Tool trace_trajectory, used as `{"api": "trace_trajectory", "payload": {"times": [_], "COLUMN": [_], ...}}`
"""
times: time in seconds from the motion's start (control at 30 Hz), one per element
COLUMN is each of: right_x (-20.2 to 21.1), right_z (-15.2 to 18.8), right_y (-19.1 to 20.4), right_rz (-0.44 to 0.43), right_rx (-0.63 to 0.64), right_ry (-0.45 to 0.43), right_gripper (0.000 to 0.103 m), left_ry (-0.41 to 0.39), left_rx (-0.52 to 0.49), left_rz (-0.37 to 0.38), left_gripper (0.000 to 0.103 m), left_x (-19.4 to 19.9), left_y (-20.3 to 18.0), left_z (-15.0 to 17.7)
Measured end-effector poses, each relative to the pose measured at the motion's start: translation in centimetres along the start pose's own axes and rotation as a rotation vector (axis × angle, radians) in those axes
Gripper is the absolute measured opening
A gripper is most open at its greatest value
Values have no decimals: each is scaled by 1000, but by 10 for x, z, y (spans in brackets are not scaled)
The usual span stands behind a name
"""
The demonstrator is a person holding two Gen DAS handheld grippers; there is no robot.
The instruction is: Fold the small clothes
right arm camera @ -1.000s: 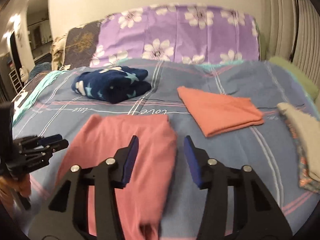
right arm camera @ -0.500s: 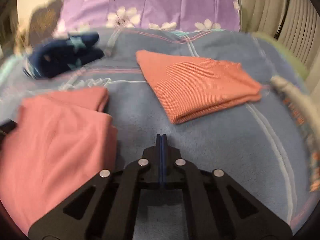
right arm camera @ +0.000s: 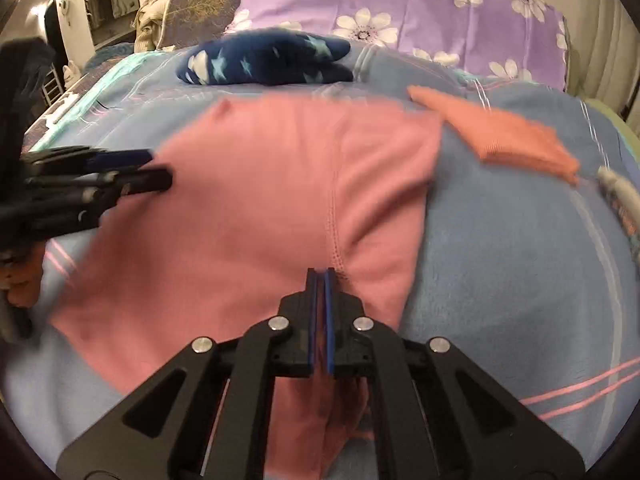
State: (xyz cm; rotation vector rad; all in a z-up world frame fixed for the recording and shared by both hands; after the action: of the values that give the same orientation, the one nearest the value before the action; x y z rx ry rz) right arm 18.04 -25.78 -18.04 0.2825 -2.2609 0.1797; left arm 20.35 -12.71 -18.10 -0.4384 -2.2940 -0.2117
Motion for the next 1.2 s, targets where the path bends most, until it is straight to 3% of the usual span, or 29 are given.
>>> {"api": "trace_trajectory", "payload": {"times": [0.17,0.27,0.33,0.4,0.5,0.67,0.73,1.2], "right_x": [5,29,53,62,50,22,11,-7], "right_z": [-3,-7,-15,-21,-19,-6,-2,-15], "right_y": [2,-5,-23,-39,-60,-55,-51,-46], "right_rz": [21,-4,21,43,-11,-164,-203,-248], "right_rx": [-19,-50,-88,-127,-229,-312,-337,-253], "right_ry": [12,-31,-116,-144,-68,18,38,50], "right_gripper": [2,15,58,71,71,71,72,73], "left_ry": [2,6,-8,-37,-33,44,35,56], "left_rx": [21,100,132,143,163,219,207,156], "left_rz": [-17,62,92,87,131,198,201,235], "left_gripper": [54,56,62,66,78,79,82,85], "left_x": [5,20,29,33,31,10,7,-9], "left_y": [2,11,17,23,24,20,18,8], "left_z": [0,4,3,0,-1,12,13,0]}}
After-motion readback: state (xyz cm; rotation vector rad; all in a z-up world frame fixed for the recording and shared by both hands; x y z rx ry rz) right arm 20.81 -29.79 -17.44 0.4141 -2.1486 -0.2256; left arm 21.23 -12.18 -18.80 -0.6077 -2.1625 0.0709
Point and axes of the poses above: each gripper's, at about its wrist camera, not at the fingertips, and x roughly against the way its jaws point, y to its left, z to its underside, the point moved 9 cm from there along -x, roughly the way its jaws point, and after that the axes turned 3 degrees about z, right-handed, at the moved point
